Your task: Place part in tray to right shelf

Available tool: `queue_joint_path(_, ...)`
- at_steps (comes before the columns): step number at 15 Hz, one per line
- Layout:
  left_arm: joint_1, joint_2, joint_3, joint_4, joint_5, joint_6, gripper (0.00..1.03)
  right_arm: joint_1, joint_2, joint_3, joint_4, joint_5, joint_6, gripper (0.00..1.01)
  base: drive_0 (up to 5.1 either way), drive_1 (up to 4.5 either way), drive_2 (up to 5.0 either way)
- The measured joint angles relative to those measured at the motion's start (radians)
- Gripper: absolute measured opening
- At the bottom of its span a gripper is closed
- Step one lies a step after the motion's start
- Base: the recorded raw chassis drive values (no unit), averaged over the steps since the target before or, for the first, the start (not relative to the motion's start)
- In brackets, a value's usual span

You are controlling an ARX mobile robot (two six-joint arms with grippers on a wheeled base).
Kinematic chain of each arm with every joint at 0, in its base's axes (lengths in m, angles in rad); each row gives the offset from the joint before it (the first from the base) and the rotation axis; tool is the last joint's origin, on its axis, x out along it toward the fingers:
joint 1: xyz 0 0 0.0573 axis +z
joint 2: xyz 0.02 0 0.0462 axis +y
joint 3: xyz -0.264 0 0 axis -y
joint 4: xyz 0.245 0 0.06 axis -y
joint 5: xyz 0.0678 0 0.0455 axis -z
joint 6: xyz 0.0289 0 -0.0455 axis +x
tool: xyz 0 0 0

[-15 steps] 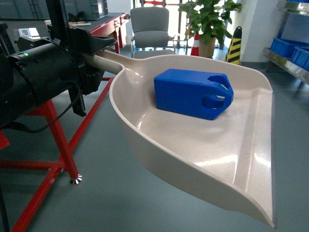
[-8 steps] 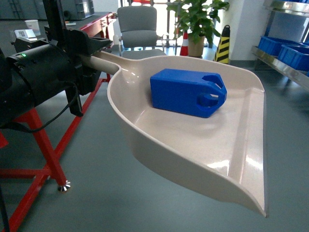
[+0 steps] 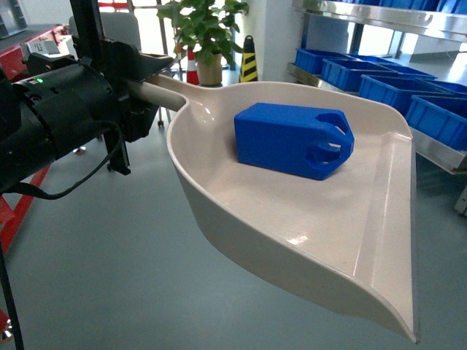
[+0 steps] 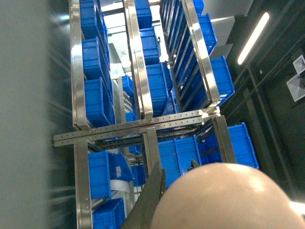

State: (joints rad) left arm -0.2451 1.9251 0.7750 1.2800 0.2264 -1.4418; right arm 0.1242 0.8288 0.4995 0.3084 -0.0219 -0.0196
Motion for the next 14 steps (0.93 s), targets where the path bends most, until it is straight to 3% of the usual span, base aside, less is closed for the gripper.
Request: queue_joint_path(14,0.0,0.0,0.0,0.0,-0.004,0.0,0.12,0.0,0.0,0.0,0.0,0.0,0.0,0.98,-1.6,-1.59,-1.6)
